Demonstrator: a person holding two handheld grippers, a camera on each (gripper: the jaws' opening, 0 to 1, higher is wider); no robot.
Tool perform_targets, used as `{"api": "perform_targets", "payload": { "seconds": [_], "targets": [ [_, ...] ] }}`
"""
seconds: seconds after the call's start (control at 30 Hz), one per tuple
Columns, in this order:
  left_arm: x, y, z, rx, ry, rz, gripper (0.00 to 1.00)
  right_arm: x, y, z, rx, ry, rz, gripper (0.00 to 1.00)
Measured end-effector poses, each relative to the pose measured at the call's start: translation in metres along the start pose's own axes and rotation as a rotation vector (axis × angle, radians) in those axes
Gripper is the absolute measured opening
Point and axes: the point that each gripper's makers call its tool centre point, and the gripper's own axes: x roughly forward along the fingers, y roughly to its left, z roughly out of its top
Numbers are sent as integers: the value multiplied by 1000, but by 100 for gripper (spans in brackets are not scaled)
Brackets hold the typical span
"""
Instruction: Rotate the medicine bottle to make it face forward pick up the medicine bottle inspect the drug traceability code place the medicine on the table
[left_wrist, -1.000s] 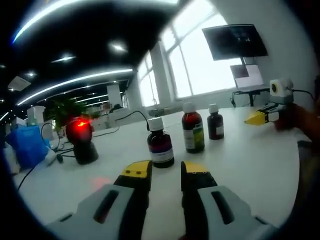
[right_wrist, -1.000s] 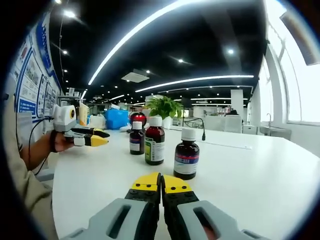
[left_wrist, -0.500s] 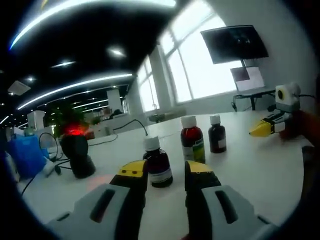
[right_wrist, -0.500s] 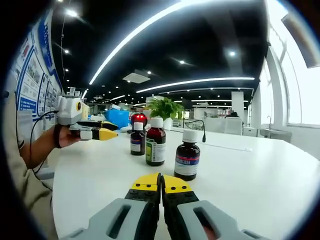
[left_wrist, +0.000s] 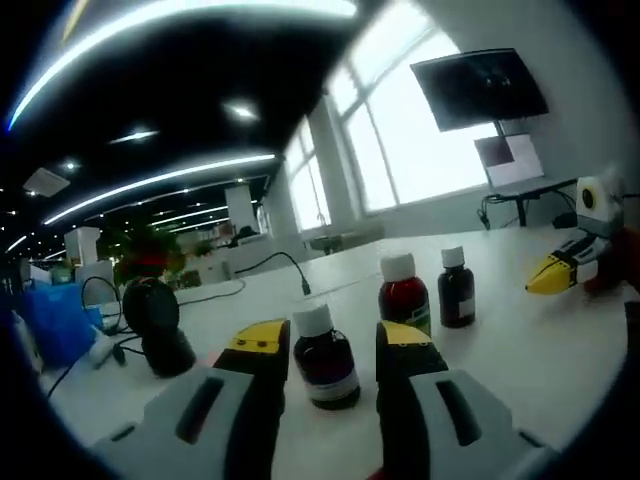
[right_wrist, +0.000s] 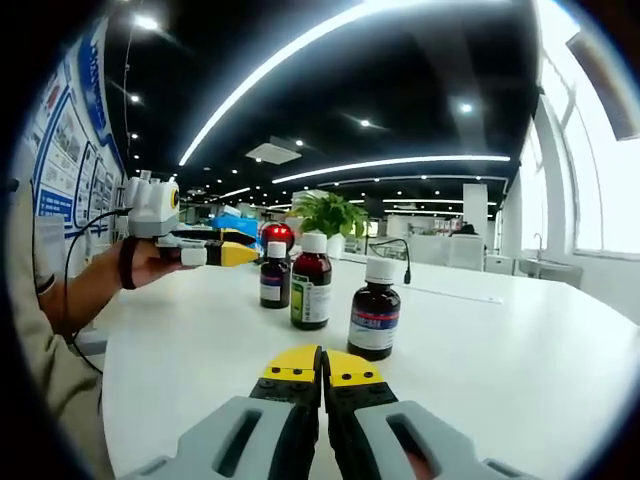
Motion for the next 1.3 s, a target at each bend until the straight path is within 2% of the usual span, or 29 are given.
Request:
{"api": "perform_targets", "payload": {
  "seconds": [0.43, 0.57, 0.77, 0.93, 1.13, 1.3],
  "targets": [
    [22, 4, -1, 46, 10, 24, 27, 0, 3, 0, 3, 2, 1, 0],
    [26, 6, -4, 5, 25, 19, 26, -1, 4, 0, 1, 2, 0, 0],
    [31, 11, -10, -10, 41, 28, 26, -1, 7, 0, -7, 0, 3, 0],
    [34, 13, -9, -30, 27, 24, 24, -2, 10, 0, -13, -2, 5, 0],
    [33, 14, -6, -20, 21, 25, 19, -2, 9, 1, -14, -3, 5, 0],
    [35, 20, -10, -16, 47, 37, 18, -2, 10, 1, -15, -4, 4, 0]
  ]
}}
